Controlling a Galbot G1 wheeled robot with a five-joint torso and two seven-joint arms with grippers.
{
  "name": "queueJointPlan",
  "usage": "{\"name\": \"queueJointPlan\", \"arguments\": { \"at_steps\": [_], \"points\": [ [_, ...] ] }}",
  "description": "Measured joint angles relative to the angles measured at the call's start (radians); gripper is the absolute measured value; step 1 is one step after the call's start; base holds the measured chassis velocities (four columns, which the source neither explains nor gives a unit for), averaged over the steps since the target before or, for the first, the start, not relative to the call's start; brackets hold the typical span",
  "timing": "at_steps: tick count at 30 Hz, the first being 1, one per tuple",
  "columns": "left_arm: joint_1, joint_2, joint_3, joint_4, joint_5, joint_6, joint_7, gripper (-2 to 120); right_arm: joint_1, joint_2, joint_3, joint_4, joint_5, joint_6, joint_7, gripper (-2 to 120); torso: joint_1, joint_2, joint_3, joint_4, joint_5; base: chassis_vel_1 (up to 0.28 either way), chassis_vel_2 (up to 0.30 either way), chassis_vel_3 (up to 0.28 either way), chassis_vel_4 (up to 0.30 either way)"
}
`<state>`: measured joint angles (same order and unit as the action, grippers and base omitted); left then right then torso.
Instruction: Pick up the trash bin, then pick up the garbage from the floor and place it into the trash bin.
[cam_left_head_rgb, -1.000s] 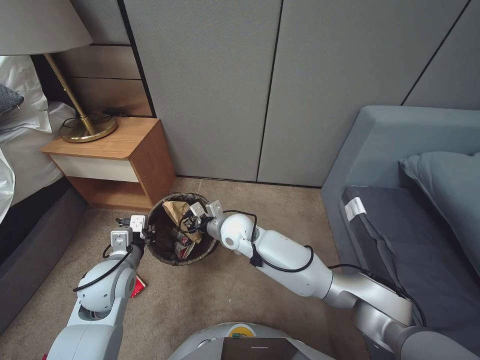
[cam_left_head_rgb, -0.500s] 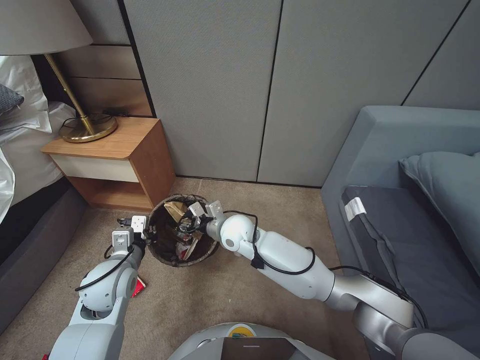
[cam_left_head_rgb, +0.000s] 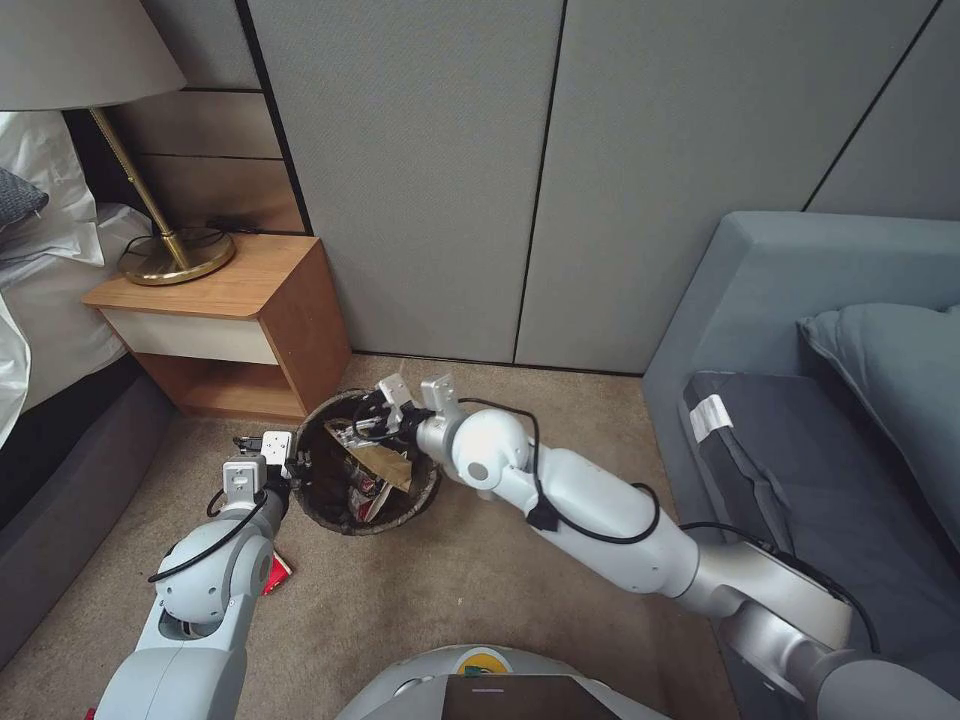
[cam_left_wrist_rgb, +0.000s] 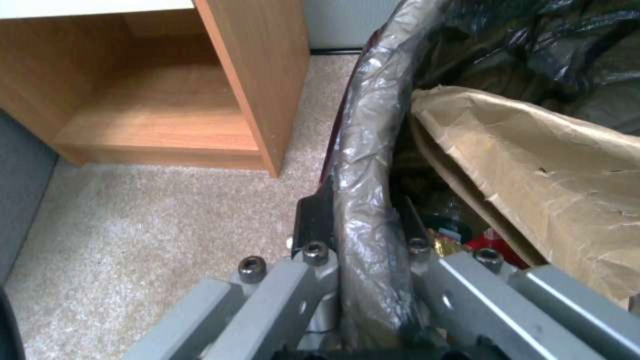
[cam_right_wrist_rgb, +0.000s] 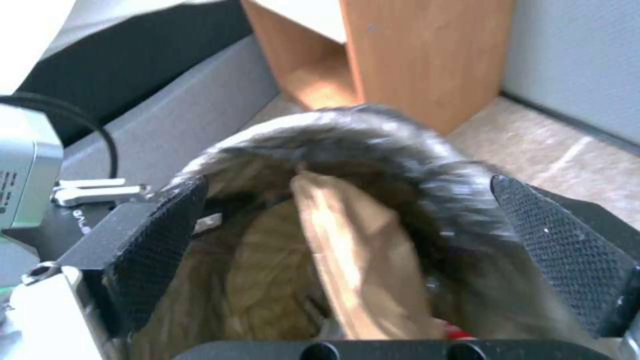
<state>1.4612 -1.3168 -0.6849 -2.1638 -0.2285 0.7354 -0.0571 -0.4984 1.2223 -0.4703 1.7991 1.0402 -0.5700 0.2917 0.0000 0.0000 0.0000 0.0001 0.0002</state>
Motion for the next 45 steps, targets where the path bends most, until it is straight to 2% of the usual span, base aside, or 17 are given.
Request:
{"name": "queueJointPlan", "arguments": {
  "at_steps": [3, 8, 11, 12, 14, 15, 17, 18, 19, 20, 24, 25, 26, 28, 37, 40, 45],
  "points": [
    [0.001, 0.001, -0.002, -0.006, 0.0, 0.0, 0.0, 3, -0.005, -0.103, 0.08, 0.093, 0.013, 0.012, 0.009, 100, 0.0, 0.0, 0.0, -0.0002, 0.0002, 0.0, 0.0, 0.0, 0.0],
    [0.001, -0.002, -0.002, -0.016, -0.002, 0.0, 0.0, 3, -0.035, -0.166, 0.165, 0.148, -0.016, 0.068, 0.033, 100, 0.0, 0.0, 0.0, -0.0004, 0.0, 0.0, 0.0, 0.0, 0.0],
    [0.003, -0.004, -0.006, -0.027, -0.003, 0.0, 0.001, 3, -0.112, -0.22, 0.307, 0.204, -0.044, 0.126, 0.053, 100, 0.0, 0.0, 0.0, 0.0, 0.0, 0.0, 0.0, 0.0, 0.0],
    [0.003, -0.004, -0.006, -0.027, -0.003, 0.0, 0.001, 3, -0.112, -0.22, 0.307, 0.204, -0.044, 0.126, 0.053, 100, 0.0, 0.0, 0.0, 0.0, 0.0, 0.0, 0.0, 0.0, 0.0],
    [0.006, -0.004, -0.009, -0.035, -0.005, 0.0, 0.001, 3, -0.219, -0.256, 0.468, 0.228, -0.098, 0.136, 0.037, 100, 0.0, 0.0, 0.0, -0.0002, 0.0002, 0.0, 0.0, 0.0, 0.0],
    [0.006, -0.004, -0.009, -0.035, -0.005, 0.0, 0.001, 3, -0.219, -0.256, 0.468, 0.228, -0.098, 0.136, 0.037, 100, 0.0, 0.0, 0.0, -0.0002, 0.0002, 0.0, 0.0, 0.0, 0.0],
    [0.008, -0.003, -0.011, -0.041, -0.006, 0.0, 0.001, 3, -0.363, -0.275, 0.642, 0.239, -0.225, 0.152, -0.014, 100, 0.0, 0.0, 0.0, -0.0004, 0.0004, 0.0, 0.0, 0.0, 0.0],
    [0.008, -0.003, -0.011, -0.041, -0.006, 0.0, 0.001, 3, -0.363, -0.275, 0.642, 0.239, -0.225, 0.152, -0.014, 100, 0.0, 0.0, 0.0, -0.0004, 0.0004, 0.0, 0.0, 0.0, 0.0],
    [0.009, -0.003, -0.011, -0.043, -0.007, 0.0, 0.001, 3, -0.419, -0.272, 0.714, 0.25, -0.276, 0.159, -0.029, 100, 0.0, 0.0, 0.0, -0.0005, 0.0006, 0.0, 0.0, 0.0, 0.0],
    [0.009, -0.005, -0.011, -0.046, -0.012, 0.0, -0.007, 3, -0.496, -0.254, 0.821, 0.273, -0.354, 0.173, -0.051, 100, 0.0, 0.0, 0.0, -0.0006, 0.0003, 0.0, 0.0, 0.0, 0.0],
    [0.009, -0.01, -0.01, -0.047, -0.015, 0.0, -0.021, 3, -0.601, -0.209, 0.942, 0.298, -0.472, 0.212, -0.092, 100, 0.0, 0.0, 0.0, -0.0004, -0.0002, 0.0, 0.0, 0.0, 0.0],
    [0.011, -0.012, -0.008, -0.055, -0.015, 0.0, -0.025, 3, -0.77, -0.072, 1.096, 0.309, -0.694, 0.352, -0.188, 100, 0.0, 0.0, 0.0, -0.0004, 0.0001, 0.0, 0.0, 0.0, 0.0],
    [0.015, -0.014, -0.009, -0.061, -0.015, 0.0, -0.023, 3, -0.846, 0.012, 1.162, 0.325, -0.767, 0.394, -0.216, 100, 0.0, 0.0, 0.0, -0.0006, 0.0006, 0.0, 0.0, 0.0, 0.0],
    [0.02, -0.016, -0.012, -0.07, -0.014, 0.0, -0.021, 3, -0.921, 0.086, 1.217, 0.356, -0.789, 0.414, -0.224, 100, 0.0, 0.0, 0.0, -0.0007, 0.0, 0.0, 0.0, 0.0, 0.0],
    [0.037, -0.021, -0.013, -0.107, -0.017, 0.0, -0.019, 3, -1.05, 0.221, 1.274, 0.4, -0.881, 0.457, -0.235, 100, 0.0, 0.0, 0.0, -0.0001, -0.0002, 0.0, 0.0, 0.0, 0.0],
    [0.041, -0.016, -0.017, -0.114, -0.021, 0.0, -0.019, 3, -1.1, 0.259, 1.265, 0.447, -0.886, 0.363, -0.193, 100, 0.0, 0.0, 0.0, 0.0, -0.0003, 0.0, 0.0, 0.0, 0.0],
    [0.041, -0.011, -0.019, -0.113, -0.021, 0.0, -0.018, 3, -1.108, 0.243, 1.283, 0.47, -0.893, 0.299, -0.19, 100, 0.0, 0.0, 0.0, -0.0001, -0.0003, 0.0, 0.0, 0.0, 0.0]
  ]
}}
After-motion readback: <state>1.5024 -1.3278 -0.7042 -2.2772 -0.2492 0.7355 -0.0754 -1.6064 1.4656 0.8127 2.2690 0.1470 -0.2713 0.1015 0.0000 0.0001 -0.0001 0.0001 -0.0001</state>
